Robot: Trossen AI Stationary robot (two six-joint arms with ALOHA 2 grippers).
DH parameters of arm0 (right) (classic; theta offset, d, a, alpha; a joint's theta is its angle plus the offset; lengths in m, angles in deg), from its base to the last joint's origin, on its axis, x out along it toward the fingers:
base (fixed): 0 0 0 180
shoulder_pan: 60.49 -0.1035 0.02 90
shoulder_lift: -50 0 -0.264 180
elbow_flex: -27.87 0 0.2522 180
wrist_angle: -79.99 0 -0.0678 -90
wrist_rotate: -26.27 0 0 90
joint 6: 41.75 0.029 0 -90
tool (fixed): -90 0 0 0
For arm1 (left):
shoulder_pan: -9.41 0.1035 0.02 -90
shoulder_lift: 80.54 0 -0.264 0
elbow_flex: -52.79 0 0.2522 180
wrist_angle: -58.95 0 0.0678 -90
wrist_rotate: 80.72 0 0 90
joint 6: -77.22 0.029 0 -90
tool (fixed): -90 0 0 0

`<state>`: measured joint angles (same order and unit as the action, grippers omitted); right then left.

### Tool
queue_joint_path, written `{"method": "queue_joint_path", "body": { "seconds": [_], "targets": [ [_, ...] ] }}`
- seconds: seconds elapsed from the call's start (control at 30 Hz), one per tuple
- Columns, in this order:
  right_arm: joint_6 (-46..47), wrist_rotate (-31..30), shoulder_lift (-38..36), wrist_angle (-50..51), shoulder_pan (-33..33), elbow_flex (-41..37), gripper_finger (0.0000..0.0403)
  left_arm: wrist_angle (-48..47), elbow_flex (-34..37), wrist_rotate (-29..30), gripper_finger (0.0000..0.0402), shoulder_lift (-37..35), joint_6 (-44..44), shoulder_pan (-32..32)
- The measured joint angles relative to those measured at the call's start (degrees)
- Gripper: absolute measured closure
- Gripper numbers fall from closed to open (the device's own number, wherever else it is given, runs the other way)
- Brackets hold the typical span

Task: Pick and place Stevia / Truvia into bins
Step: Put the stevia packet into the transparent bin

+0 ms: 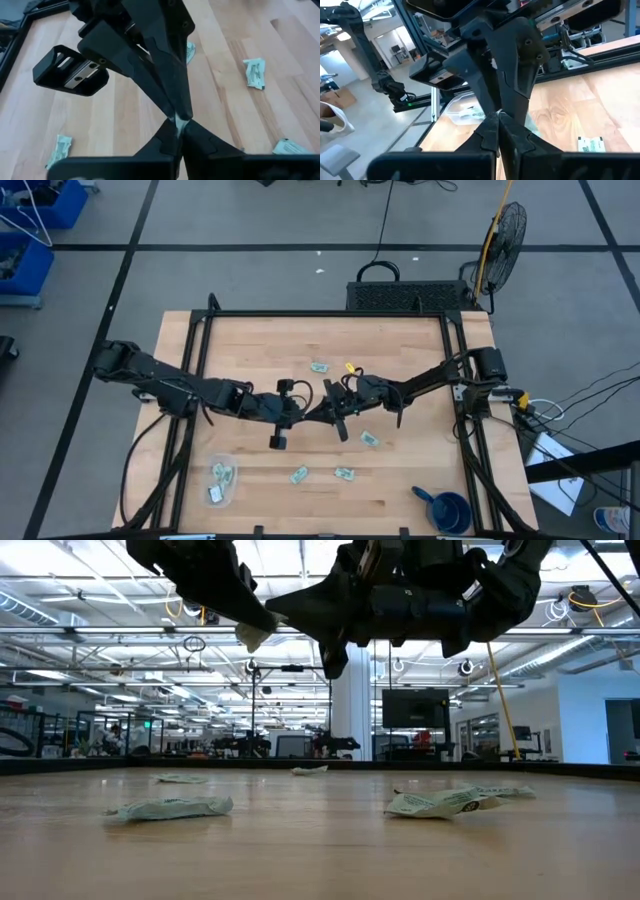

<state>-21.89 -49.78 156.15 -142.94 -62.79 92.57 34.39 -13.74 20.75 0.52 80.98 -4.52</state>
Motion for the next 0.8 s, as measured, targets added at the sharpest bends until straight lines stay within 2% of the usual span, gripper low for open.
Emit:
{"method": "queue_joint_path", "body": {
  "seconds": [0.13, 0.33, 0.57, 0.7, 0.8],
  "targets": [
    [-0.56, -0.13, 0.00, 0.35, -0.01, 0.00, 0.0380, -0.26, 0.00, -0.14, 0.0383, 0.00, -0.19, 0.54],
    [-4.35, -0.17, -0.04, 1.38, -0.06, 0.00, 0.0308, -1.61, 0.02, -0.78, 0.0393, 0.00, -0.66, 0.52],
    [-7.36, -0.47, -0.02, 2.26, -0.01, -0.04, 0.0246, -11.26, 0.00, -4.42, 0.0391, -0.16, -6.96, -0.57],
    [-7.75, -0.42, -0.02, 5.47, -0.03, -0.04, 0.0235, -19.37, 0.00, -9.95, 0.0393, -0.55, -15.37, -3.04],
    [-7.83, -0.41, -0.02, 8.70, 0.06, -0.04, 0.0235, -26.66, 0.00, -18.01, 0.0388, -0.52, -25.52, -6.23]
  ]
}}
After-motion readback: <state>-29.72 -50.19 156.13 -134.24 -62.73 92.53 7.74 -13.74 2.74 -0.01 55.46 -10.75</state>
